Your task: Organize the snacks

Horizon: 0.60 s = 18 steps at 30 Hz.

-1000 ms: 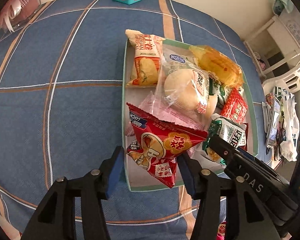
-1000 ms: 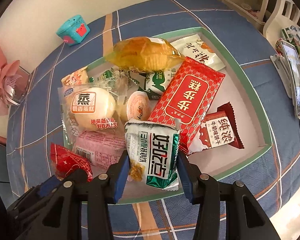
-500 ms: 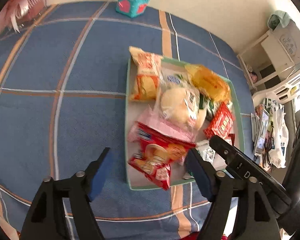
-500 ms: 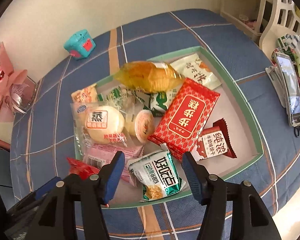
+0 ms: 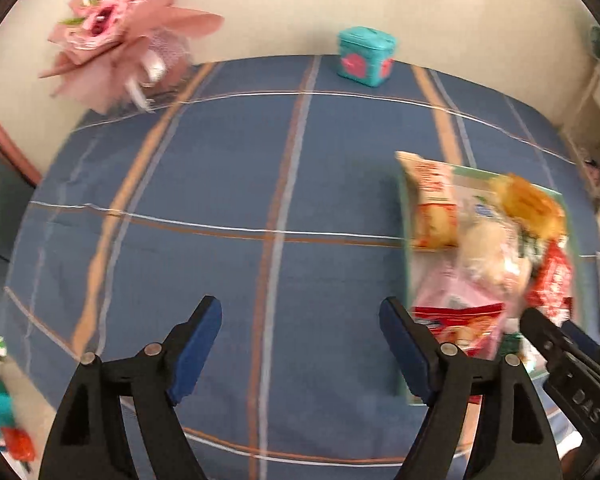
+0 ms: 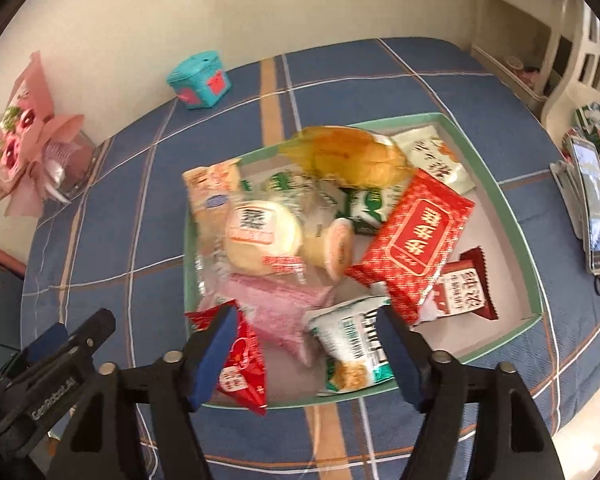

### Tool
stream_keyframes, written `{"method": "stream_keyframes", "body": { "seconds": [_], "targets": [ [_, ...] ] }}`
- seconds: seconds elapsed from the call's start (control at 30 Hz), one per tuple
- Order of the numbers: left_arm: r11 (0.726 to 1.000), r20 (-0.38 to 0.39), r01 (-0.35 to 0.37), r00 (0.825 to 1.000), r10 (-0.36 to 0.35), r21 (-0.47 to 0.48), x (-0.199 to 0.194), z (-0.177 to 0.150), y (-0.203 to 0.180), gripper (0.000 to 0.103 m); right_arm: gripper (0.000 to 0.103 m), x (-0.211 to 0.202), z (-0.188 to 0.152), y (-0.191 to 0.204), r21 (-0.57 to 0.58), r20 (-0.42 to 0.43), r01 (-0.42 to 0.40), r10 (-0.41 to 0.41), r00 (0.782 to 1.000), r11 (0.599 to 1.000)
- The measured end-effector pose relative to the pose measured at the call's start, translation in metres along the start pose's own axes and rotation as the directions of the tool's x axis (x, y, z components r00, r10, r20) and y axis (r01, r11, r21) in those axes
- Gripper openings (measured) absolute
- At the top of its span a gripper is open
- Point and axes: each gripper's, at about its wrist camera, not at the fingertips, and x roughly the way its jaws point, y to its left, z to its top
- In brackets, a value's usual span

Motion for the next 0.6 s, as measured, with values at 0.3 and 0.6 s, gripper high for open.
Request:
{"method": "stream_keyframes", "body": {
  "seconds": [0.3,0.6],
  "targets": [
    [0.989,0.030,-0.147,0.989,0.147,-0.009,-0.007,-0.016,0.013,0.082,0.103,-0.010,-0.014,0.023,-0.094,0.050,-0.004,0.008,0.999,0.996],
    [0.984,0.060,-0.179,0.982,0.180,-0.021,-0.021,-0.029,0.026,0.082,0.103,-0.021,-0.026,0.022,-0.095,0.072,-0.004,0.011,0.997,0.995]
  ]
}}
